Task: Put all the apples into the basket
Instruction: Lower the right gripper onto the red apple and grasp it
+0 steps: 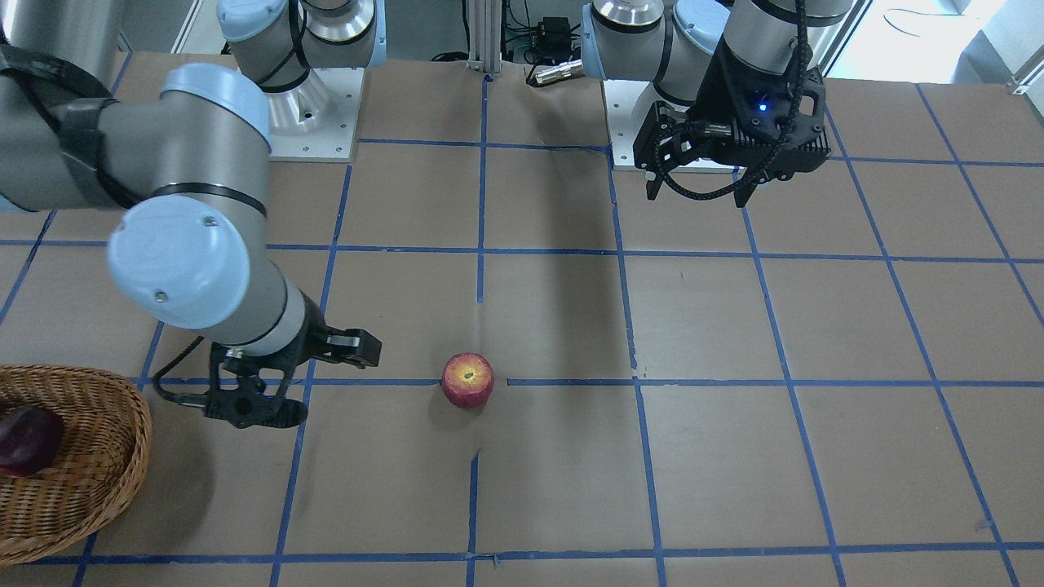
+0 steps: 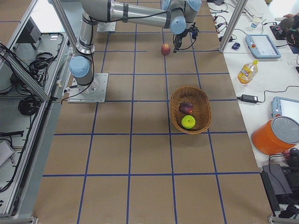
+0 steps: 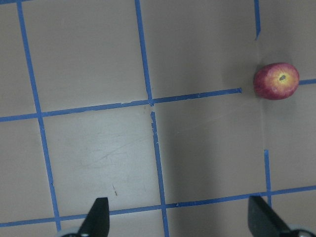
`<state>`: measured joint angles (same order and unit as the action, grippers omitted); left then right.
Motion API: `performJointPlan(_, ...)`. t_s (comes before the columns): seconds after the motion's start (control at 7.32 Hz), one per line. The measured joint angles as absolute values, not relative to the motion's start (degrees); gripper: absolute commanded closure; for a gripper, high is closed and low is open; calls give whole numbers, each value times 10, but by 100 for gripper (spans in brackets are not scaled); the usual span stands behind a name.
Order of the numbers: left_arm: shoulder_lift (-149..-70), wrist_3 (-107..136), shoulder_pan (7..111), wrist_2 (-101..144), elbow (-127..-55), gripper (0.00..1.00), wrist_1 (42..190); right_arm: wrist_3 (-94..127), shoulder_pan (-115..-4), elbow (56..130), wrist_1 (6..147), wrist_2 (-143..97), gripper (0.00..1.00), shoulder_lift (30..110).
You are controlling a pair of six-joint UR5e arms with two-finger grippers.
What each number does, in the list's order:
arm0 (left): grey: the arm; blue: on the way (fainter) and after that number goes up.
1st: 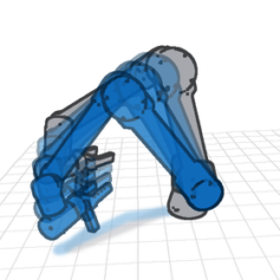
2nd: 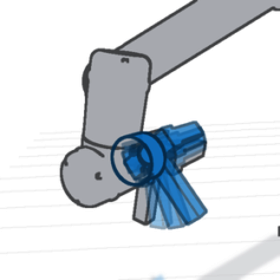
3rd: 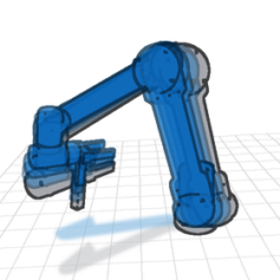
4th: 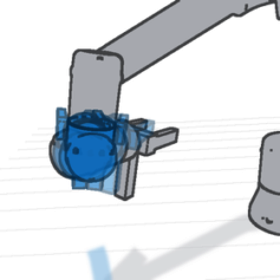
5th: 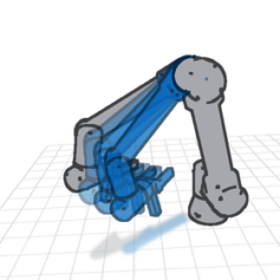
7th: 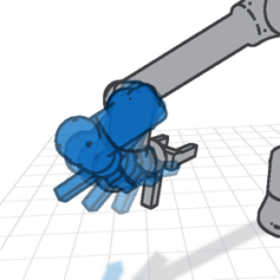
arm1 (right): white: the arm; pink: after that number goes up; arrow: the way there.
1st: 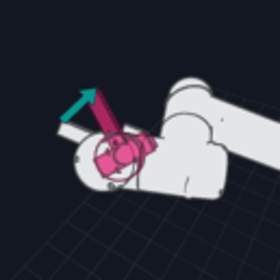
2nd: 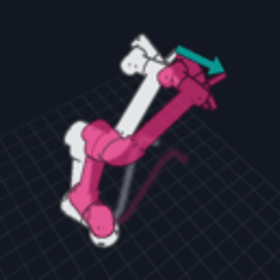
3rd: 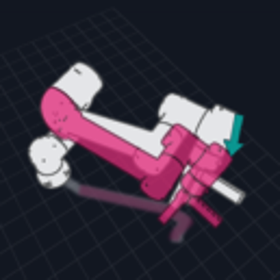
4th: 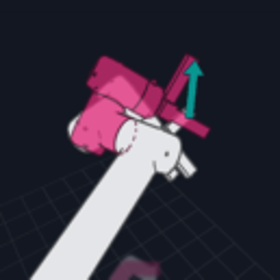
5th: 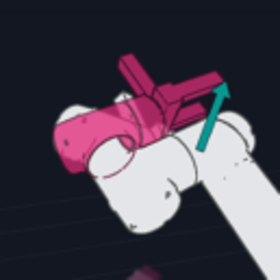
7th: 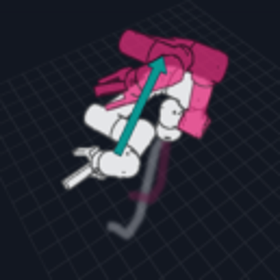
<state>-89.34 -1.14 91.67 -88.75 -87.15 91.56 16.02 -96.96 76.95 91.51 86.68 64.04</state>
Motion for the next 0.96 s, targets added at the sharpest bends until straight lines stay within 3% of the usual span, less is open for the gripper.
performJointPlan(0.96,-888,4,911,-888,-871,0,952,330,-1073,774,1011,820,0,555)
